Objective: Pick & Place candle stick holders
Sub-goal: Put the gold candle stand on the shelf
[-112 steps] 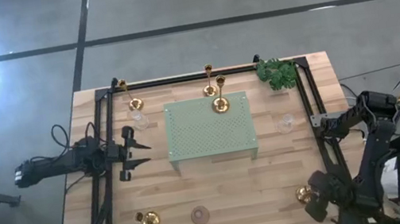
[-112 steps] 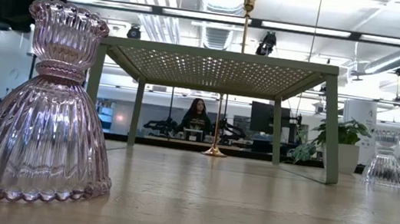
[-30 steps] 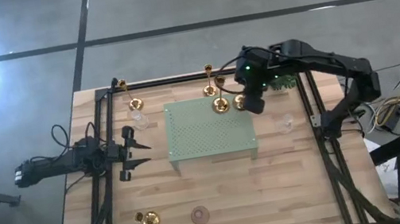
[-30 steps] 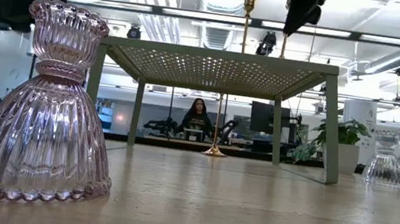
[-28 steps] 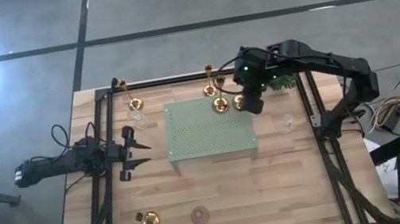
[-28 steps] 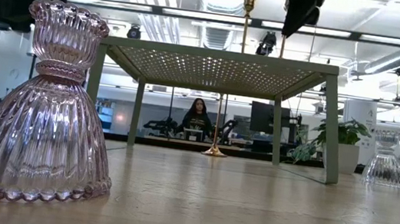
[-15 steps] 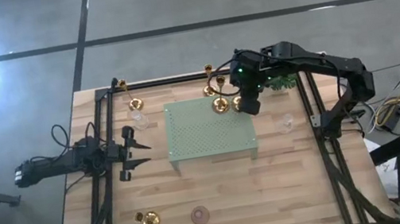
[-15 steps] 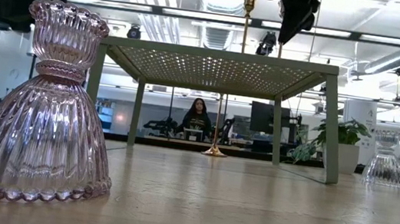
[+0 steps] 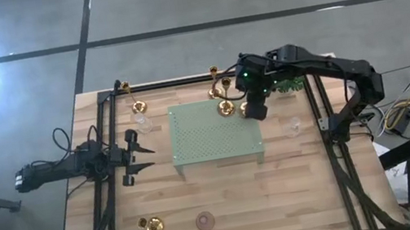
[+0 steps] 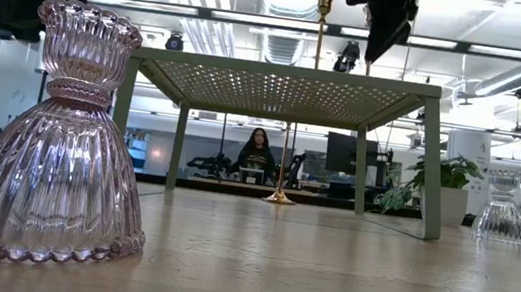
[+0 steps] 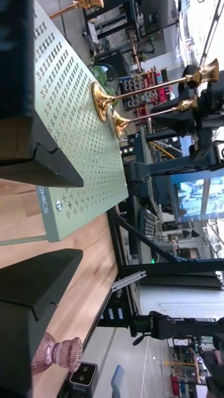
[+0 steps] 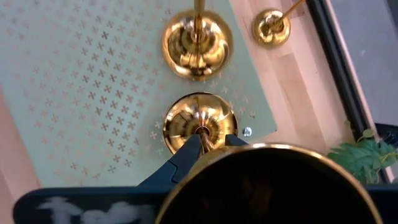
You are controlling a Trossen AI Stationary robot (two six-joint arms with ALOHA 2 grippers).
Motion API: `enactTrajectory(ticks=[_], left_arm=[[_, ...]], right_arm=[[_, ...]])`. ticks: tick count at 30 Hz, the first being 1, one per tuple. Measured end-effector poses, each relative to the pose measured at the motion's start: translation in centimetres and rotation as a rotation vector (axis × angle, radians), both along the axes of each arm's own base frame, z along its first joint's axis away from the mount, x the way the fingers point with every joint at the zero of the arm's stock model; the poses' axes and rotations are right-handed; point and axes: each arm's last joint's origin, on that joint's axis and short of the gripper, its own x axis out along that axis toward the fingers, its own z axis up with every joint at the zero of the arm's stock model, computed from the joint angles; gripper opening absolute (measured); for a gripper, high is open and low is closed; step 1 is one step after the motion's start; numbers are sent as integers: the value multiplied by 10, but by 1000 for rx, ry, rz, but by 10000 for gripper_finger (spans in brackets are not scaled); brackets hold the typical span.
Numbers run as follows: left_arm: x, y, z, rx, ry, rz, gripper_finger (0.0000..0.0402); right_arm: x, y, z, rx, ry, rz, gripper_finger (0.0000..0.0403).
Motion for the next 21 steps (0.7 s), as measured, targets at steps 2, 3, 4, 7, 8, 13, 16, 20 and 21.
enactTrajectory(ticks=[2, 3, 4, 7, 8, 13, 16, 20, 21], left_arm=[[0, 0, 0, 0, -1, 0, 177], [0, 0, 0, 0, 0, 0, 177], [0, 0, 0, 0, -1, 0, 177], [0, 0, 0, 0, -1, 0, 177], [0, 0, 0, 0, -1, 0, 177], [0, 0, 0, 0, 0, 0, 177], [0, 0, 0, 0, -1, 0, 177], [0, 0, 0, 0, 0, 0, 177], [0, 0, 0, 0, 0, 0, 177]], right_arm=[[0, 0, -5, 4, 15, 0, 60], [1, 0, -6, 3, 12, 0, 60], [0, 0, -7, 3, 11, 1, 60], [1, 0, -7, 1, 0, 3, 60], [2, 0, -6, 6, -6, 7, 60], [2, 0, -6, 18, -14, 13, 60], [2, 0, -6, 19, -15, 13, 60], [3, 0, -7, 37, -21, 22, 60], [3, 0, -7, 41, -23, 25, 60]])
